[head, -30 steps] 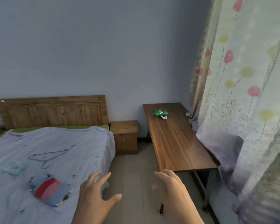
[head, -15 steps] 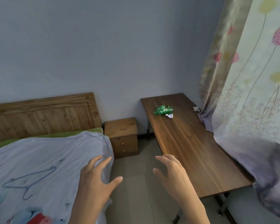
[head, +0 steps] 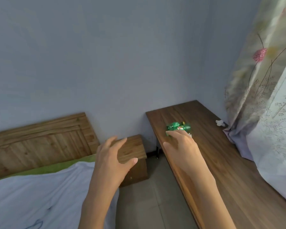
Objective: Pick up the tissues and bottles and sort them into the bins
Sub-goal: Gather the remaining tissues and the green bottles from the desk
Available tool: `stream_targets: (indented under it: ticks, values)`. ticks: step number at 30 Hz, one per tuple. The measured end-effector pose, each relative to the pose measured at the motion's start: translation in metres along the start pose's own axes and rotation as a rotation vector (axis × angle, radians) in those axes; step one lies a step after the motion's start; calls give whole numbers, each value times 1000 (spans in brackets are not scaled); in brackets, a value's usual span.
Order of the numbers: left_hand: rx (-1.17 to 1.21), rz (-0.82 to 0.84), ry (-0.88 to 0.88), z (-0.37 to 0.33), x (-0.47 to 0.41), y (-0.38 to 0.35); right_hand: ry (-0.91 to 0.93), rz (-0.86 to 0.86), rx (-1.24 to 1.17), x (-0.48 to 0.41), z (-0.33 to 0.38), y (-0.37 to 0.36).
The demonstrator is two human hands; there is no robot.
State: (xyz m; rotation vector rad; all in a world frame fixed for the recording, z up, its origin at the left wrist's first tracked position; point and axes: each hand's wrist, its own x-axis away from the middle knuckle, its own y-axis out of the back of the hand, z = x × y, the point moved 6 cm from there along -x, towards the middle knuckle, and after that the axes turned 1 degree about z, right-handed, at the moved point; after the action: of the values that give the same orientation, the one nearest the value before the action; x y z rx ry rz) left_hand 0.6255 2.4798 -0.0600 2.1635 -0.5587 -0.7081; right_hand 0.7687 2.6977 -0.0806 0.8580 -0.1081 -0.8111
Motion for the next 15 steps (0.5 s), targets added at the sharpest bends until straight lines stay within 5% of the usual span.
stream_targets:
  ticks: [8, 15]
  values:
    - [-3, 163, -17, 17, -138, -72, -79, 133, 39, -116, -31, -50]
    - [28, 337, -168, 12, -279, -162, -302, -33, 80, -219, -106, -50]
